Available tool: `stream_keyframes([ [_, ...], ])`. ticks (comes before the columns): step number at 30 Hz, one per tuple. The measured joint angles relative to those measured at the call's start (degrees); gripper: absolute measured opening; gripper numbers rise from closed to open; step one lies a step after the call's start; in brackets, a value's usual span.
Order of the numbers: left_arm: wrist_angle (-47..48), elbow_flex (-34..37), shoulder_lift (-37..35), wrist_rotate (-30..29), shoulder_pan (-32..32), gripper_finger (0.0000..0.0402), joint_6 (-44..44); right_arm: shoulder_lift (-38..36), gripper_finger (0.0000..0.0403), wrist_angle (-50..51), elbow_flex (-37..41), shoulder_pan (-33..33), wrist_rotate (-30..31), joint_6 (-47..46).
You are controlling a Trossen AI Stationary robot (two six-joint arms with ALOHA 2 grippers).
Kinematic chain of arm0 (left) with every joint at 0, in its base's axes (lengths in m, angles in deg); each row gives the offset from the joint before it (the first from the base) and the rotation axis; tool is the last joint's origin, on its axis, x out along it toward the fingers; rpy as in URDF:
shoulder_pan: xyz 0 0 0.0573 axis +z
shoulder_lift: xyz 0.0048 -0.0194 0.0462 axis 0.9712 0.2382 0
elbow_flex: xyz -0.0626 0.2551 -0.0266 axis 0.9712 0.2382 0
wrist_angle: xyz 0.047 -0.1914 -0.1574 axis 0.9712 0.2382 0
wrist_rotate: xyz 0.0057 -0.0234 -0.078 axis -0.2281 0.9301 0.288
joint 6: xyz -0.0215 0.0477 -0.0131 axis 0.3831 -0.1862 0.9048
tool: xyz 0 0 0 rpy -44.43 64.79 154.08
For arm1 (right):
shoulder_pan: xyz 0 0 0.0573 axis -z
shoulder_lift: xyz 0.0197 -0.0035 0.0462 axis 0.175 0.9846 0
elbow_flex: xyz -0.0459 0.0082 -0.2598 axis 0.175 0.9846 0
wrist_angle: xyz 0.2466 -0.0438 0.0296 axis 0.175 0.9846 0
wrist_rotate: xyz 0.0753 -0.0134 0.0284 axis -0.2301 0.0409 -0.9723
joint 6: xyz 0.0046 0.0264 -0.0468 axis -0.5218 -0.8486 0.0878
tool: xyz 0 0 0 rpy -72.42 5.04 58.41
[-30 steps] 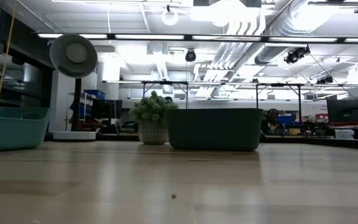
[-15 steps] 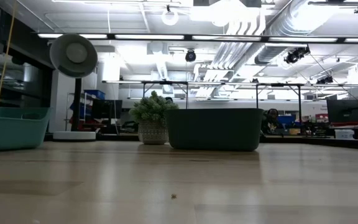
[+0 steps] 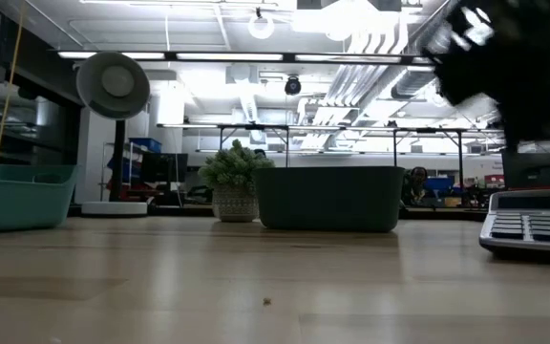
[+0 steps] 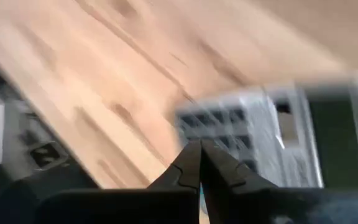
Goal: Sort batteries
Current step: Put the silver battery into the blue bin
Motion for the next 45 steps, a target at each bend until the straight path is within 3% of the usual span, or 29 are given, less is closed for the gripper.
stream_keyframes([
  [3, 0.0, 0.0, 0.0, 0.0, 0.0, 0.0227, 0.5, 0.0, 0.0, 5.5, -6.3, 4.2, 0.0, 8.4],
  [7, -0.1, 0.0, 0.0, 0.0, 0.0, 0.0227, 0.6, 0.0, 0.0, 24.6, -13.7, 4.7, 2.9, 12.9],
  [10, -0.1, 0.0, 0.0, 0.0, 0.0, 0.0227, 0.9, 0.0, 0.0, 37.9, -14.6, 3.9, 1.3, 12.6],
  [13, -0.1, 0.0, 0.0, 0.0, 0.0, 0.0227, 1.0, 0.0, 0.0, 43.8, -11.7, 1.6, -2.0, 12.6],
  [21, 0.0, 0.0, 0.0, 0.1, 0.0, 0.0227, 1.0, 0.0, 0.0015, 35.0, 1.4, -2.8, -12.6, 8.0],
  [26, 0.0, 0.0, 0.0, 0.1, 0.0, 0.0227, 1.0, 0.0, 0.0079, 34.4, 5.7, -4.3, -16.5, 8.0],
  [34, 0.0, 0.0, 0.0, 0.1, 0.0, 0.0227, 1.0, 0.0, 0.0188, 32.4, 6.9, -5.4, -14.5, 7.0],
  [39, 0.0, 0.0, 0.1, 0.1, 0.0, 0.0227, 1.0, 2.9, 0.0198, 31.8, 7.1, -4.9, -12.4, 2.7],
  [45, 0.0, 0.0, 0.5, 0.1, 0.0, 0.0227, 1.0, 12.1, 0.0183, 31.5, 7.1, -5.0, -17.1, 7.8],
])
